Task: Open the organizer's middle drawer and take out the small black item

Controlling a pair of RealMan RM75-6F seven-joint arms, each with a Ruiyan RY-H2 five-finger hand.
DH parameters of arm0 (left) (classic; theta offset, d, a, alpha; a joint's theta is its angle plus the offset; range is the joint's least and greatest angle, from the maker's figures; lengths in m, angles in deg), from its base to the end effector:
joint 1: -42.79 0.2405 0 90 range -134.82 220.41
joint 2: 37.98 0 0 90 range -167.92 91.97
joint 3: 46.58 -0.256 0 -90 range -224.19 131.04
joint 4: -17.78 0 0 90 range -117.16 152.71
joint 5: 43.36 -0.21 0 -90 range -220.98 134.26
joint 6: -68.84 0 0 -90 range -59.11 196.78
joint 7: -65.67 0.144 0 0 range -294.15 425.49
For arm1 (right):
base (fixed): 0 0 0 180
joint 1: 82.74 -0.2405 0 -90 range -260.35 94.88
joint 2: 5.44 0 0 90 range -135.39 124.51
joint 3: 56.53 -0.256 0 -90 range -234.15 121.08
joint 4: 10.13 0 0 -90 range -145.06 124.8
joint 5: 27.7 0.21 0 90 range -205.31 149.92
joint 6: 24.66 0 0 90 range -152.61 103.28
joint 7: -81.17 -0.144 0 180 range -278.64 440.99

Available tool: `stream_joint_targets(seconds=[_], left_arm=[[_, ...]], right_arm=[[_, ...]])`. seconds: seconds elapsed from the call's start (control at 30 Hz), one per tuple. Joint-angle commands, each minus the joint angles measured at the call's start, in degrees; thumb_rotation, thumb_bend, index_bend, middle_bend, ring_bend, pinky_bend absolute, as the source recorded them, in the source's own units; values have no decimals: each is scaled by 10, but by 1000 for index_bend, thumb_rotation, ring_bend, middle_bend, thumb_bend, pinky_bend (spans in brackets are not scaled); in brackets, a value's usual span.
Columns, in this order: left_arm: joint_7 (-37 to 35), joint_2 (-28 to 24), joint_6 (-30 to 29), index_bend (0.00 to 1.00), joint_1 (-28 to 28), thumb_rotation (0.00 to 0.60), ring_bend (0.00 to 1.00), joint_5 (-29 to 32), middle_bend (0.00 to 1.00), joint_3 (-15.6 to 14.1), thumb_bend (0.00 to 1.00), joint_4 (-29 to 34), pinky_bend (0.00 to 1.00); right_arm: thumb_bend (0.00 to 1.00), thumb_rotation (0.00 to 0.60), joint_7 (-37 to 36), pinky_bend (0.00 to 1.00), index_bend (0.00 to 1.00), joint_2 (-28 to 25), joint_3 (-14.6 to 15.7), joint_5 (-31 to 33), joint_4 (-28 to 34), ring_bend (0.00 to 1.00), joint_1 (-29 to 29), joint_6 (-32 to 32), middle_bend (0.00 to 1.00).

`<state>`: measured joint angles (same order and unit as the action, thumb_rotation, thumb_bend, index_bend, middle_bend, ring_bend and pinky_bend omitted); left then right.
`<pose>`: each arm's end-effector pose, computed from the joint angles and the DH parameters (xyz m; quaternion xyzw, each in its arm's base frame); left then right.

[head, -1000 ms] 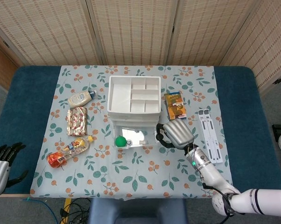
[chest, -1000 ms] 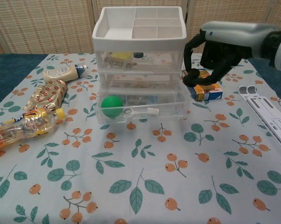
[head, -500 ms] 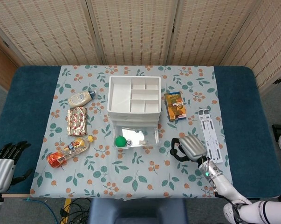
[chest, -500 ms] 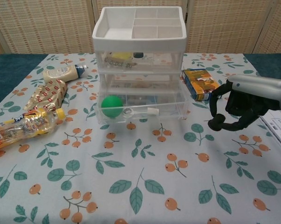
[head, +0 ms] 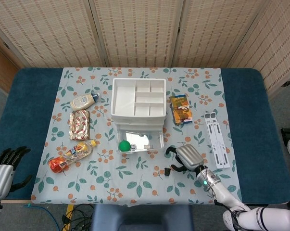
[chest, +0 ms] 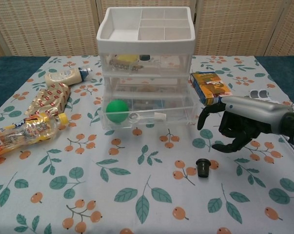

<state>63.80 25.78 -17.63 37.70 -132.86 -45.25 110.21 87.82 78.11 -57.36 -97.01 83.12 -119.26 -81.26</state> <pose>-0.3032 0.1764 0.1570 -0.6083 -0.3821 -0.4082 0.5633 -0.1819 -0.2799 -0.0155 0.7317 -0.4750 0.3587 0.3323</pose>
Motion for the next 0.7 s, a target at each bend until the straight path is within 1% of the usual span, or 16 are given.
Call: stream_joint_targets(seconds=[0.03, 0.17, 0.3, 0.37, 0.43, 0.47, 0.5, 0.57, 0.63, 0.7], left_arm=[[0, 0, -1, 191, 0, 600, 192, 0, 180, 0, 216, 0, 117], [0, -2, -1, 191, -1, 600, 192, 0, 180, 1, 216, 0, 117], [0, -2, 0, 191, -2, 600, 192, 1, 180, 2, 215, 0, 117], [1, -1, 0, 191, -3, 600, 192, 0, 180, 2, 215, 1, 117], [2, 2, 1, 191, -4, 600, 192, -1, 180, 2, 216, 0, 117], [3, 4, 2, 191, -5, 600, 192, -2, 180, 3, 216, 0, 117], [4, 5, 3, 191, -6, 600, 192, -2, 180, 3, 216, 0, 117], [9, 9, 4, 191, -9, 600, 192, -4, 180, 3, 216, 1, 116], [17, 13, 4, 191, -11, 600, 192, -6, 180, 4, 216, 1, 117], [22, 16, 5, 191, -13, 600, 192, -6, 180, 5, 216, 1, 116]], right_arm=[[485, 600, -10, 1000, 325, -11, -2, -15, 8, 1000, 10, -14, 947], [487, 600, -9, 1000, 325, -42, -4, -43, 26, 1000, 34, -60, 946], [486, 600, 2, 1000, 325, -82, -1, -76, 43, 989, 69, -128, 912], [487, 600, 9, 1000, 325, -102, 2, -94, 44, 940, 93, -170, 875], [486, 600, 11, 998, 326, -118, 7, -107, 43, 844, 117, -206, 806], [486, 600, 10, 974, 326, -125, 10, -112, 42, 771, 127, -219, 748], [486, 600, 10, 906, 326, -132, 13, -117, 42, 673, 136, -230, 669], [487, 600, 8, 723, 326, -145, 18, -127, 40, 509, 158, -257, 541], [487, 600, 7, 483, 296, -156, 23, -140, 32, 330, 177, -281, 407], [487, 600, 8, 354, 260, -162, 24, -148, 24, 238, 194, -304, 342]])
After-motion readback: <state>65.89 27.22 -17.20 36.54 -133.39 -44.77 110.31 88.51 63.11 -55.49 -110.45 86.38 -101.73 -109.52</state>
